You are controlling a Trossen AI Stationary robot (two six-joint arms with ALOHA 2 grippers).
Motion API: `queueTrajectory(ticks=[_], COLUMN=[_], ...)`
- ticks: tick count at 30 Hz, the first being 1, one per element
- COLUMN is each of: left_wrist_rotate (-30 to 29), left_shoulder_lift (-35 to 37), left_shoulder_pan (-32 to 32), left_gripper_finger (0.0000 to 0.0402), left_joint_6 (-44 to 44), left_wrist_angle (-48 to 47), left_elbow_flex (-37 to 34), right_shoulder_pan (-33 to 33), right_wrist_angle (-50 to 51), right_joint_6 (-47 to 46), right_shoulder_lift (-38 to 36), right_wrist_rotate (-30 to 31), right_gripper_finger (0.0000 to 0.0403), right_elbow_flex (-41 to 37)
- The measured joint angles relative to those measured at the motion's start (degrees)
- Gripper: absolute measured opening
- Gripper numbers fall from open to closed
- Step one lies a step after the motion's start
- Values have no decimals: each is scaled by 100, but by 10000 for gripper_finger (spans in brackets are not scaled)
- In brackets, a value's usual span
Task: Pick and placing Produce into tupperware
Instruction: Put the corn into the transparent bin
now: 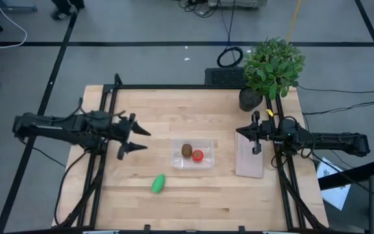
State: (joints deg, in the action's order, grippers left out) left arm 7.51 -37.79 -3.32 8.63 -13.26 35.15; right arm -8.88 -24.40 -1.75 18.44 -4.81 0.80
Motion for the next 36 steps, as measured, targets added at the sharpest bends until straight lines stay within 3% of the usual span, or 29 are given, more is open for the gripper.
queueTrajectory(ticks=[14, 26, 36], left_wrist_rotate=[1, 99, 113], left_shoulder_lift=[-1764, -2569, -2968], left_shoulder_pan=[-1050, -1715, -1776], left_gripper_finger=[258, 264, 264], left_joint_6=[1416, 2691, 3628], left_wrist_angle=[-853, -922, -922], left_elbow_flex=[478, 481, 481], right_shoulder_pan=[0, -2, -2], right_wrist_angle=[41, 69, 67], right_joint_6=[3, 35, 95], right_shoulder_lift=[0, 2, 2], right_wrist_rotate=[1, 1, 1], right_gripper_finger=[0, 0, 0], right_elbow_flex=[0, 0, 0])
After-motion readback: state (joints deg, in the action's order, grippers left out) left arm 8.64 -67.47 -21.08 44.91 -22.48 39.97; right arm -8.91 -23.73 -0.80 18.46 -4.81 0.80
